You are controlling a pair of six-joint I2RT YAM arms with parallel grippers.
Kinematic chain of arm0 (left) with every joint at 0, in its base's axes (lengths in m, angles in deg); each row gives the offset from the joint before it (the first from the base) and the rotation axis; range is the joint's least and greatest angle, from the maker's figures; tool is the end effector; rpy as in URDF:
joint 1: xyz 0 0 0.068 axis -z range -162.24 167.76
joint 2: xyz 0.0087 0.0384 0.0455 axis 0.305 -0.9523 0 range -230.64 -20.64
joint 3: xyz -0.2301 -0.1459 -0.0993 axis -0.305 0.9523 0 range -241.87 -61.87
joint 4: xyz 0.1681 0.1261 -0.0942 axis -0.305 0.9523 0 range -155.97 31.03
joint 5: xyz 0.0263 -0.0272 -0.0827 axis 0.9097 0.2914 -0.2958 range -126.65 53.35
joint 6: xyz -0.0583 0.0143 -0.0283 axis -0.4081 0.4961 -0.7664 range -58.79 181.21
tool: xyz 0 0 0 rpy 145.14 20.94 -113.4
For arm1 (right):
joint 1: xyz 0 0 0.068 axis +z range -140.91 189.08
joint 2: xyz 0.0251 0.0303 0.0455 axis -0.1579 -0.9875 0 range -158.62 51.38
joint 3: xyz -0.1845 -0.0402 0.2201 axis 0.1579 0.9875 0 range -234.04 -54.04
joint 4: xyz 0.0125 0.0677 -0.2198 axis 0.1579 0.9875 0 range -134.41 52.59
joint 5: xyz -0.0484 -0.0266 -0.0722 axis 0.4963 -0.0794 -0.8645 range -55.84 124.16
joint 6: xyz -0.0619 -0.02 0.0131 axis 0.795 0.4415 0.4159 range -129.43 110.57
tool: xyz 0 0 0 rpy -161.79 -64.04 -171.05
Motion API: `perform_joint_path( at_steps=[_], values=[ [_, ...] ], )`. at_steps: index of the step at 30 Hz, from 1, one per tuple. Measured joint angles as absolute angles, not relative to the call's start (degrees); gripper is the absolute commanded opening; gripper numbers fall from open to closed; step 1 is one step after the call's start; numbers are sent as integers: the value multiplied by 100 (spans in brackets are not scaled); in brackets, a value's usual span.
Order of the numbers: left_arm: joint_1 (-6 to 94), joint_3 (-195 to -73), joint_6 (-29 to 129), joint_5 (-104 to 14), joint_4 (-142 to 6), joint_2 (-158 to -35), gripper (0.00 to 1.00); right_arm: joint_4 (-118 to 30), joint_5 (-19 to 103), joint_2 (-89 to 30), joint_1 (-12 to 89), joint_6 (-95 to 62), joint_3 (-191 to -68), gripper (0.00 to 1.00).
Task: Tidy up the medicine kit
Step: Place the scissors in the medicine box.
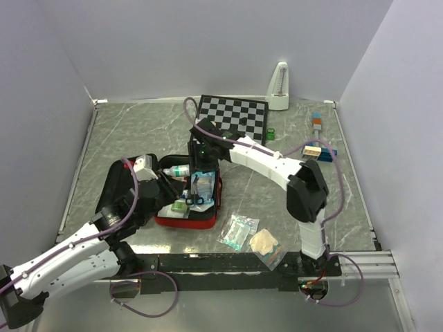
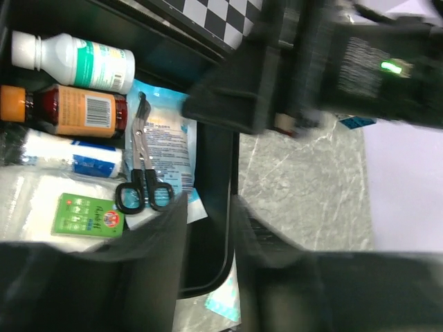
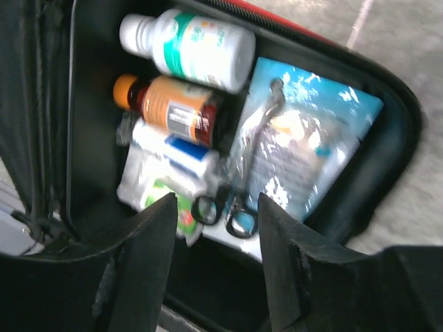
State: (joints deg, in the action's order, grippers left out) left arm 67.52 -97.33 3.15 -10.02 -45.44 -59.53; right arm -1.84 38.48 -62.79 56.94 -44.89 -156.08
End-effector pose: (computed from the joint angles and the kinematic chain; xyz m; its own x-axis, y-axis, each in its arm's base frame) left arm 0.0994 -0.0809 0.2884 -0.4933 -0.5915 -0.6378 -0.0017 0.7339 -0.6792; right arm 0.2841 0.3198 0.2816 -0.8919 -0.1234 -0.4350 -0.3083 0.8698 0.3853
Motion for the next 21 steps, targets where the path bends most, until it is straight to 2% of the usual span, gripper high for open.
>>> perform_joint_path(
  at_steps=[4,12,17,21],
  values=[
    [6752,-9733,359,-1046,-4605,-6027,54,-287,3653,-5309,5681,-4406,-14795,58],
    [6752,-9447,483,-1507,-5132,-6058,54,-420,2761,-2404,5539,-4399,-11726,56],
    [6752,-9386,455,-1671,-5269,-6344,53,-536,2674,-2150,5436,-4616,-10166,56],
    [6752,-9309,431,-1830,-5433,-6495,53,-634,2799,-2058,5427,-4710,-9508,55]
  ],
)
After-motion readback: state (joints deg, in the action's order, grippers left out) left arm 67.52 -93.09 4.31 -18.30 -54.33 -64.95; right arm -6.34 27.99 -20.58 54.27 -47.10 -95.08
